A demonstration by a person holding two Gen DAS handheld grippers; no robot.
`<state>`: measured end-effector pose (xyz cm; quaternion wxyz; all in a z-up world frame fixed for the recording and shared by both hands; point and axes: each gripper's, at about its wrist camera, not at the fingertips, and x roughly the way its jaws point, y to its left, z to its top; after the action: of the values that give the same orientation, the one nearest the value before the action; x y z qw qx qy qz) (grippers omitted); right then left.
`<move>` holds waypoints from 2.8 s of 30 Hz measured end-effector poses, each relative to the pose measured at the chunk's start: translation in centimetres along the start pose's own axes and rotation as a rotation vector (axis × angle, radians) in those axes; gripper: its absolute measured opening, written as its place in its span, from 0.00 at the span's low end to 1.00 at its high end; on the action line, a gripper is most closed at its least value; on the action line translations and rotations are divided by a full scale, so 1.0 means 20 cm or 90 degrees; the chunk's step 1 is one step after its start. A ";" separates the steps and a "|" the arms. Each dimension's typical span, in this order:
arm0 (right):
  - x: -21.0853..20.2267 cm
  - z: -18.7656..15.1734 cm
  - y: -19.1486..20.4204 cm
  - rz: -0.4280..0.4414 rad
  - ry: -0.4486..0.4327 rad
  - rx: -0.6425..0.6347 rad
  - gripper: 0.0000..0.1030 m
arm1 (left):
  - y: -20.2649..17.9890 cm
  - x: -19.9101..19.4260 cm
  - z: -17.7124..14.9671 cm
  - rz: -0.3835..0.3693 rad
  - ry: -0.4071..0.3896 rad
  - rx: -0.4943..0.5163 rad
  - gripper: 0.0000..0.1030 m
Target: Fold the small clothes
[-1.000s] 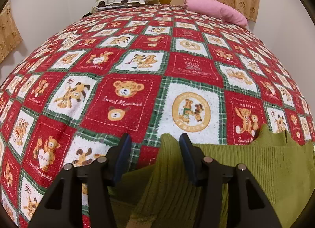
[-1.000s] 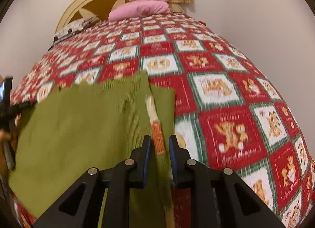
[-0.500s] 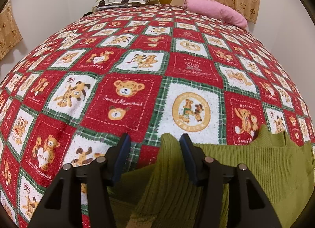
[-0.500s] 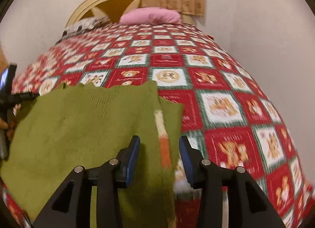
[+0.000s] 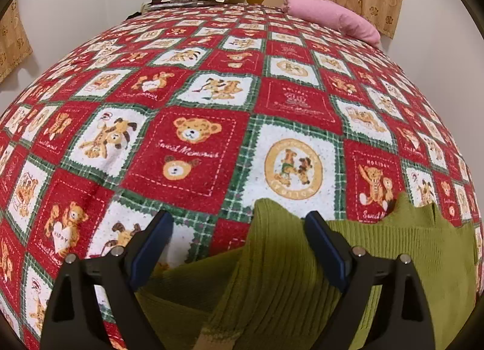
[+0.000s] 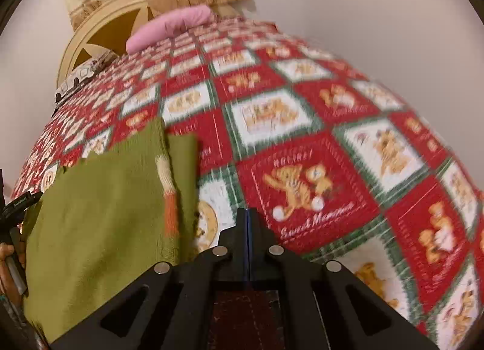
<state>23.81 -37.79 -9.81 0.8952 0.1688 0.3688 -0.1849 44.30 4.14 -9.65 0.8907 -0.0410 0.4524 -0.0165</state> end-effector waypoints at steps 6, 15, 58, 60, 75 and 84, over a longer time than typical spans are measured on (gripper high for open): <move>-0.17 -0.01 0.31 0.074 -0.057 -0.075 0.00 | 0.09 -0.03 -0.01 -0.022 -0.014 -0.055 0.89; 0.01 -0.18 0.52 0.068 -0.017 -0.162 0.00 | 0.31 -0.27 -0.09 -0.037 -0.027 -0.046 0.89; -0.01 -0.19 0.46 0.102 -0.030 -0.136 0.00 | 0.23 -0.51 -0.62 -0.208 -0.006 -0.158 0.82; -0.01 -0.19 0.46 0.106 -0.030 -0.134 0.00 | 0.30 -0.49 -0.61 -0.244 -0.008 -0.208 0.70; -0.01 -0.19 0.45 0.108 -0.030 -0.133 0.00 | 0.38 -0.39 -0.58 -0.314 -0.014 -0.243 0.38; -0.01 -0.19 0.45 0.108 -0.030 -0.133 0.00 | 0.37 -0.36 -0.52 -0.304 0.006 -0.258 0.53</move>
<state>25.62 -28.22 -10.71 0.9289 0.1007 0.3490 -0.0728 31.62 11.39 -10.66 0.8332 -0.3230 0.4280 -0.1349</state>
